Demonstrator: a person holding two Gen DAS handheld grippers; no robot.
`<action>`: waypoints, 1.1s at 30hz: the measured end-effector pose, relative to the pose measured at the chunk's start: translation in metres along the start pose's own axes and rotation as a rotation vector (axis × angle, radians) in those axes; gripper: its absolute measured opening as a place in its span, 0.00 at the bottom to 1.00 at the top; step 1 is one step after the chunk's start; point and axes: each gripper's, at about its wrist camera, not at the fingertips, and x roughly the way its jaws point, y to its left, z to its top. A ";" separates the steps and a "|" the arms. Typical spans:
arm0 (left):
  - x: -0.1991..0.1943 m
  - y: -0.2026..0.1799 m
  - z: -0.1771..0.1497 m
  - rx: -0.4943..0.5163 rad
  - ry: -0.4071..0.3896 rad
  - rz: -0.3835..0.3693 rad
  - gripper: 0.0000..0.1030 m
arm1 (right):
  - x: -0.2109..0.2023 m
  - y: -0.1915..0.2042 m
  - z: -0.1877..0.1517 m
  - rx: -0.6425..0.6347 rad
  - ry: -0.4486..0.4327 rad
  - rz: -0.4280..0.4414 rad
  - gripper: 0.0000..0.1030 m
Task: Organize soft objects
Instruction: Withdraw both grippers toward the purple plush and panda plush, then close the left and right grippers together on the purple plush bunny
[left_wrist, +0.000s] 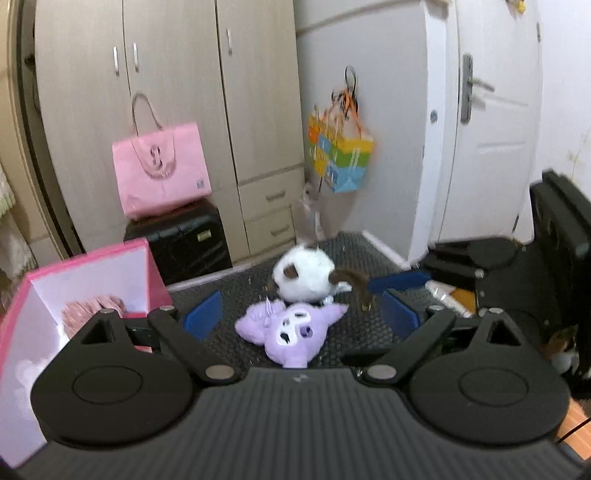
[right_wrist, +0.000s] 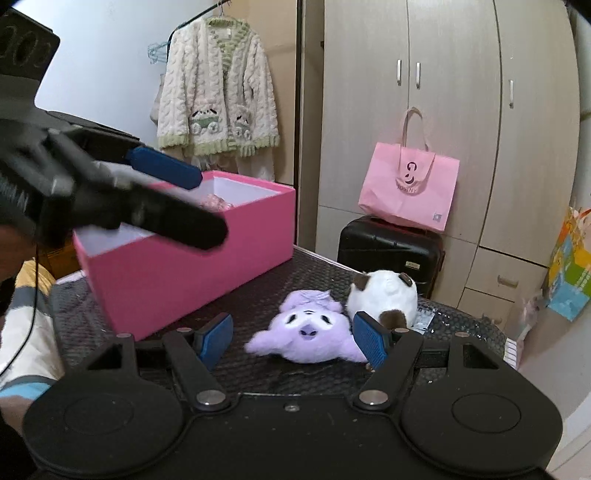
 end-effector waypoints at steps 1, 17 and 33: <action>0.007 0.001 -0.002 -0.012 0.010 0.006 0.91 | 0.006 -0.002 -0.001 -0.005 0.009 0.005 0.74; 0.073 -0.002 -0.032 -0.205 0.053 0.117 0.91 | 0.061 -0.016 -0.007 -0.128 0.093 0.033 0.74; 0.110 0.025 -0.057 -0.439 0.098 0.035 0.75 | 0.092 -0.030 -0.013 -0.079 0.186 0.120 0.75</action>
